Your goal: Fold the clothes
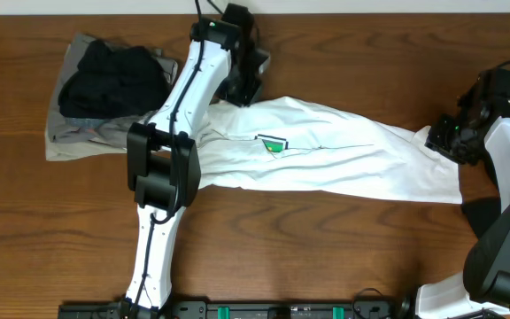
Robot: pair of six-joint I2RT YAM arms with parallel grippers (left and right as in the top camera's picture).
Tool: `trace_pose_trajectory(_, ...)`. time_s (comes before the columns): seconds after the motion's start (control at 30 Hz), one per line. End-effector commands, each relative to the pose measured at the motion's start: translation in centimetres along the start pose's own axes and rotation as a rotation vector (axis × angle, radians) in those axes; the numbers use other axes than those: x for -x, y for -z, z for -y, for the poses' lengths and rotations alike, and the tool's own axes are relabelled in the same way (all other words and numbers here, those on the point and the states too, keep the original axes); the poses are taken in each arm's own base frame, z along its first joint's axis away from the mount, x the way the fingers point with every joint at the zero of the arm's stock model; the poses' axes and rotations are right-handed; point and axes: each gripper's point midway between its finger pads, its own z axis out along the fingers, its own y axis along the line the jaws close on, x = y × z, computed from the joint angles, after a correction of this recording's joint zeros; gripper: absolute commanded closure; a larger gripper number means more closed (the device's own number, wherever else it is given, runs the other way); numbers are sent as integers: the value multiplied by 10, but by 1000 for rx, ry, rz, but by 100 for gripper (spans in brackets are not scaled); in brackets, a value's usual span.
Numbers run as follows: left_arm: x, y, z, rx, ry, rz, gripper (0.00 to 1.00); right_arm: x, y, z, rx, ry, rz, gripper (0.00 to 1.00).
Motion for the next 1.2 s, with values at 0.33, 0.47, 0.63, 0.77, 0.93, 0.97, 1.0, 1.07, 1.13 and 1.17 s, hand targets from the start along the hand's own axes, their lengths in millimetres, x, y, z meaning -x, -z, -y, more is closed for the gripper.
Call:
trace_pose_trajectory(0.33, -74, -14, 36, -74, 96, -321, 83, 8, 0, 1, -3, 5, 33, 64)
trace_pose_trajectory(0.47, -73, -6, 30, -72, 110, -307, 79, 8, 0, 2, -4, 8, 34, 64)
trace_pose_trajectory(0.63, -51, 19, 11, -39, 124, -174, 69, 10, 0, 7, -32, 7, 44, 64)
trace_pose_trajectory(0.77, -29, 22, -5, -21, 135, -63, 59, 11, 0, 9, -46, 7, 49, 63)
trace_pose_trajectory(0.93, 5, 19, -14, 2, 112, 71, 57, 13, 0, 9, -44, 8, 57, 62)
trace_pose_trajectory(0.97, 15, 20, -16, 9, 104, 110, 52, 14, 0, 8, -43, 8, 59, 62)
trace_pose_trajectory(1.0, 21, 20, -17, 13, 98, 136, 51, 14, 0, 8, -43, 8, 59, 62)
trace_pose_trajectory(1.07, 28, 16, -19, 16, 93, 161, 50, 14, 0, 8, -43, 8, 59, 62)
trace_pose_trajectory(1.13, 25, 6, -19, 13, 94, 140, 49, 14, 0, 8, -43, 8, 58, 62)
trace_pose_trajectory(1.17, 22, -1, -19, 9, 97, 121, 49, 13, 0, 8, -43, 8, 58, 62)
